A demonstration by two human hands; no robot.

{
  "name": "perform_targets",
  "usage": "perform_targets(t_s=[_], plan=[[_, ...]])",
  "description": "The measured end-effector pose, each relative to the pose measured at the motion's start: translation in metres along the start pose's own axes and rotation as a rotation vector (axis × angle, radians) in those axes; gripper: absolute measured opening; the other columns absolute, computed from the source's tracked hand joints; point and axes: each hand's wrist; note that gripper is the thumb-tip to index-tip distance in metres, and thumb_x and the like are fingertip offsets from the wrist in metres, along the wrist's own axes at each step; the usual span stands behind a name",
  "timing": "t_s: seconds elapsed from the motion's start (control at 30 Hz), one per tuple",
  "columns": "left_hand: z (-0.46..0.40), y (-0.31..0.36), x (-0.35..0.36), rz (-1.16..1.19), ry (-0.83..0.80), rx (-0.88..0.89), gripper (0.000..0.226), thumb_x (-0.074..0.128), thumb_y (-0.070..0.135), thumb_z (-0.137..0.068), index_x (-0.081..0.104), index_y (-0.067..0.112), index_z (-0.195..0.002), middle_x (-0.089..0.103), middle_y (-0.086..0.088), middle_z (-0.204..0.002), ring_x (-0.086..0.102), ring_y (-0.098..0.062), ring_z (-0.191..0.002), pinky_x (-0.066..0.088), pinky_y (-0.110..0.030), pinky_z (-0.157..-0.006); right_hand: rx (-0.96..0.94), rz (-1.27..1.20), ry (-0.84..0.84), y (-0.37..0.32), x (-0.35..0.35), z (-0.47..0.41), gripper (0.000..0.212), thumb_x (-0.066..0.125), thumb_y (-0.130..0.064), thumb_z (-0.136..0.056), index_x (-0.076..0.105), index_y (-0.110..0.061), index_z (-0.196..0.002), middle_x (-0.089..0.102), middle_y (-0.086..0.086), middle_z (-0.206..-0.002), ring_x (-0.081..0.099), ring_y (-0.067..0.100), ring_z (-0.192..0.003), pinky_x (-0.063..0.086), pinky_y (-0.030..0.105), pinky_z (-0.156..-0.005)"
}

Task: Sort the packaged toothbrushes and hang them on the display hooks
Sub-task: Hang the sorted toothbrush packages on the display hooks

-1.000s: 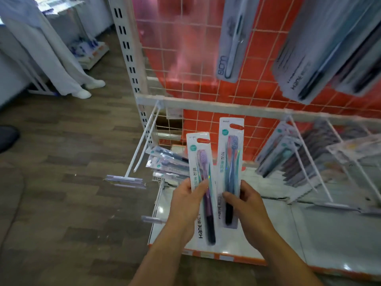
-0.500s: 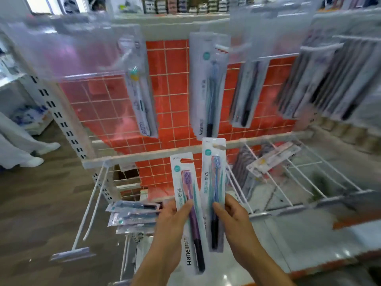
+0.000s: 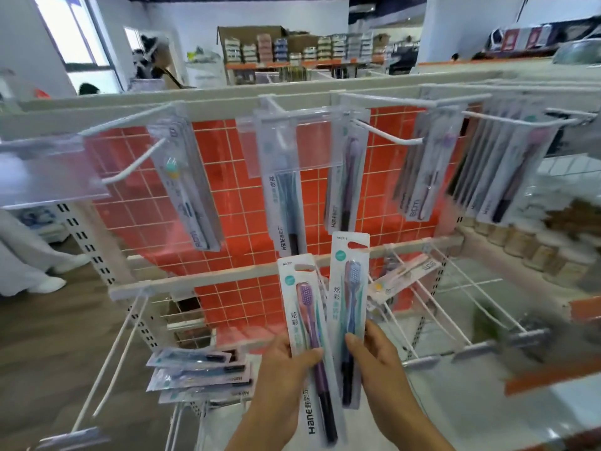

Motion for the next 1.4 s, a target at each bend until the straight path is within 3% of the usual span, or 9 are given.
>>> perform_targets(t_s=[0.3, 0.47, 0.73, 0.87, 1.0, 1.17, 1.3, 1.4], plan=[[0.01, 0.008, 0.009, 0.057, 0.024, 0.026, 0.025, 0.056, -0.015, -0.084, 0.061, 0.002, -0.102, 0.075, -0.015, -0.093, 0.072, -0.029, -0.09, 0.054, -0.041, -0.084, -0.003, -0.019, -0.053, -0.013, -0.002, 0.0, 0.03, 0.046, -0.009, -0.098, 0.06, -0.027, -0.117, 0.073, -0.007, -0.104, 0.068, 0.012, -0.099, 0.054, 0.032, -0.087], [0.013, 0.01, 0.011, 0.076, -0.008, 0.039, 0.025, 0.054, -0.011, -0.087, 0.063, 0.002, -0.106, 0.074, -0.016, -0.098, 0.071, -0.03, -0.093, 0.053, -0.042, -0.087, 0.006, -0.01, -0.047, -0.016, -0.002, 0.002, 0.029, 0.043, -0.012, -0.099, 0.06, -0.029, -0.115, 0.072, -0.01, -0.104, 0.067, 0.009, -0.099, 0.054, 0.027, -0.085], [0.014, 0.011, 0.003, 0.077, -0.032, 0.054, 0.027, 0.051, -0.01, -0.089, 0.061, 0.0, -0.112, 0.073, -0.017, -0.103, 0.069, -0.031, -0.1, 0.049, -0.046, -0.096, 0.026, 0.003, -0.034, -0.017, 0.004, 0.004, 0.031, 0.038, -0.016, -0.102, 0.061, -0.033, -0.112, 0.072, -0.011, -0.105, 0.066, 0.009, -0.103, 0.05, 0.034, -0.096], [0.014, 0.012, -0.004, 0.086, -0.03, 0.045, 0.029, 0.052, -0.009, -0.089, 0.06, -0.002, -0.116, 0.071, -0.02, -0.105, 0.068, -0.033, -0.101, 0.048, -0.049, -0.098, 0.011, 0.0, -0.059, -0.018, 0.01, 0.005, 0.021, 0.046, -0.021, -0.098, 0.061, -0.024, -0.112, 0.073, -0.005, -0.1, 0.069, 0.013, -0.096, 0.055, 0.037, -0.089], [0.015, 0.018, -0.011, 0.114, 0.004, 0.073, 0.025, 0.051, -0.009, -0.089, 0.063, -0.002, -0.109, 0.072, -0.021, -0.102, 0.068, -0.035, -0.099, 0.048, -0.049, -0.098, -0.052, 0.024, -0.056, -0.021, 0.019, 0.005, 0.017, 0.05, -0.018, -0.096, 0.061, -0.02, -0.109, 0.074, -0.006, -0.093, 0.07, 0.009, -0.087, 0.056, 0.021, -0.069], [0.015, 0.029, -0.023, 0.122, 0.075, 0.119, 0.02, 0.054, -0.007, -0.088, 0.064, -0.001, -0.104, 0.074, -0.018, -0.094, 0.07, -0.034, -0.094, 0.051, -0.049, -0.091, -0.166, 0.063, -0.105, -0.033, 0.031, 0.005, 0.016, 0.05, -0.013, -0.095, 0.062, -0.02, -0.103, 0.073, -0.005, -0.093, 0.069, 0.008, -0.088, 0.055, 0.019, -0.069], [0.013, 0.039, -0.029, 0.118, 0.091, 0.129, 0.021, 0.054, -0.006, -0.088, 0.066, 0.002, -0.105, 0.074, -0.017, -0.096, 0.067, -0.037, -0.099, 0.048, -0.052, -0.096, -0.322, 0.101, -0.171, -0.046, 0.041, 0.007, 0.014, 0.052, -0.013, -0.094, 0.064, -0.018, -0.099, 0.07, 0.003, -0.093, 0.068, 0.016, -0.09, 0.056, 0.027, -0.075], [0.011, 0.044, -0.032, 0.113, 0.095, 0.137, 0.023, 0.055, -0.006, -0.087, 0.064, 0.001, -0.107, 0.073, -0.018, -0.098, 0.065, -0.039, -0.102, 0.045, -0.055, -0.099, -0.403, 0.104, -0.205, -0.057, 0.047, 0.008, 0.015, 0.054, -0.025, -0.09, 0.064, -0.019, -0.099, 0.068, 0.005, -0.091, 0.068, 0.022, -0.087, 0.058, 0.034, -0.074]])
Point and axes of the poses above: each hand's wrist, its own z-axis away from the middle knuckle, its own x-axis out of the palm, y = z × x
